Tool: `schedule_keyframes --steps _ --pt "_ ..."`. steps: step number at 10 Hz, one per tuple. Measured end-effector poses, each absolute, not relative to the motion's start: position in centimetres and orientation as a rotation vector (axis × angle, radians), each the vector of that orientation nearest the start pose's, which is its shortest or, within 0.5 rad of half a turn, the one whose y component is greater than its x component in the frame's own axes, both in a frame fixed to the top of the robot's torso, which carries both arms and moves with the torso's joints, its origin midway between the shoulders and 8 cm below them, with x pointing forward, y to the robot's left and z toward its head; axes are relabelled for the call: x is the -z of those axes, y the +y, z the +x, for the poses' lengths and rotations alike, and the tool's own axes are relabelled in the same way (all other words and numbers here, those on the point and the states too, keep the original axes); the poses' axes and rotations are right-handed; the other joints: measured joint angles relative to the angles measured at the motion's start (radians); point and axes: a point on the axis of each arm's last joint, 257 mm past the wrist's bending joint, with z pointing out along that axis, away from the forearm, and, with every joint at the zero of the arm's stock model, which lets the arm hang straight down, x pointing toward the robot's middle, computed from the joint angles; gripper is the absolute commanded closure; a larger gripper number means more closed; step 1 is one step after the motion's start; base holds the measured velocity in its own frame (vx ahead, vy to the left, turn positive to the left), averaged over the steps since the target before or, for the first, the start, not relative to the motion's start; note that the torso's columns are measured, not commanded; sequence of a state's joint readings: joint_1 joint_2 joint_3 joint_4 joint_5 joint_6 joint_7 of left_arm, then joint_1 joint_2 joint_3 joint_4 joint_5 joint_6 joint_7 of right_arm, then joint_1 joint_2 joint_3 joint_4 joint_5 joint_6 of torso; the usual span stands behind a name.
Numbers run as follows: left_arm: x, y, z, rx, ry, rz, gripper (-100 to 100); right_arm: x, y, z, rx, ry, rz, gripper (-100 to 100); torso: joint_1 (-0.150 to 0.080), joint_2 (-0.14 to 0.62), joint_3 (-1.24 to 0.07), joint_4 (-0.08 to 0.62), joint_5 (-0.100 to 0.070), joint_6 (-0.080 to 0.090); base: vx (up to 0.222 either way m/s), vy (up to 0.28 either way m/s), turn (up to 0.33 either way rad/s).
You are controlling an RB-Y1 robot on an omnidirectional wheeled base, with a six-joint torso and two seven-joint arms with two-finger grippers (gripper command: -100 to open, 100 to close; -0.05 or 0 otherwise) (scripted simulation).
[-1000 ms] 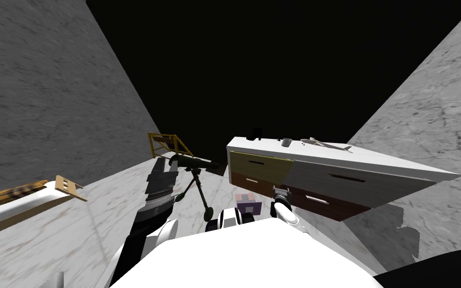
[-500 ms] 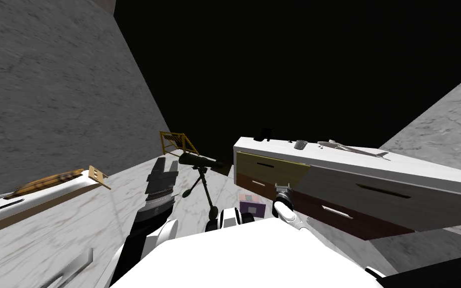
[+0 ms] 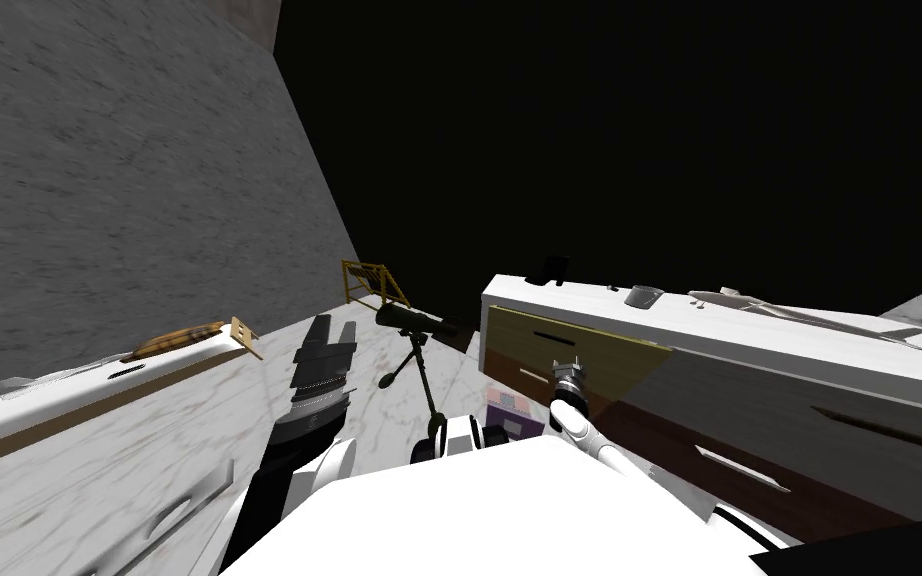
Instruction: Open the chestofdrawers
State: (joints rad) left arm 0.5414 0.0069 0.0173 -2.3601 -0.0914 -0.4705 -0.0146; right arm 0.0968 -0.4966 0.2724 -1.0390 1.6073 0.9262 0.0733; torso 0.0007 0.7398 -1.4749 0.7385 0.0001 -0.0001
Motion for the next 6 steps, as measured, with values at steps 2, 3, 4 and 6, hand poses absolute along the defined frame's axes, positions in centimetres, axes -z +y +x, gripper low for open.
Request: schedule_keyframes --steps 2,3,4,6 --pt "-4.1 27.5 33.1 1.2 0.664 -0.577 0 33.9 -56.3 37.8 1.405 1.699 -0.252 -100 -0.004 0.0 0.0 0.0 -0.001 0.001 0.015 0.015 0.099" --pt "-4.1 27.5 33.1 1.2 0.664 -0.577 0 33.2 -56.6 38.1 1.431 1.678 -0.287 -100 -0.003 -0.001 0.0 0.0 -0.001 0.0 0.011 0.003 0.091" --pt "-4.1 27.5 33.1 1.2 0.664 -0.577 0 32.7 -56.8 38.3 1.452 1.66 -0.318 -100 -0.002 -0.001 -0.001 0.0 -0.001 0.0 0.003 -0.007 0.026" --pt "-4.1 27.5 33.1 1.2 0.664 -0.577 0 32.5 -56.9 38.4 1.465 1.649 -0.334 -100 0.0 -0.001 -0.001 0.0 0.0 0.0 0.0 0.0 0.0"
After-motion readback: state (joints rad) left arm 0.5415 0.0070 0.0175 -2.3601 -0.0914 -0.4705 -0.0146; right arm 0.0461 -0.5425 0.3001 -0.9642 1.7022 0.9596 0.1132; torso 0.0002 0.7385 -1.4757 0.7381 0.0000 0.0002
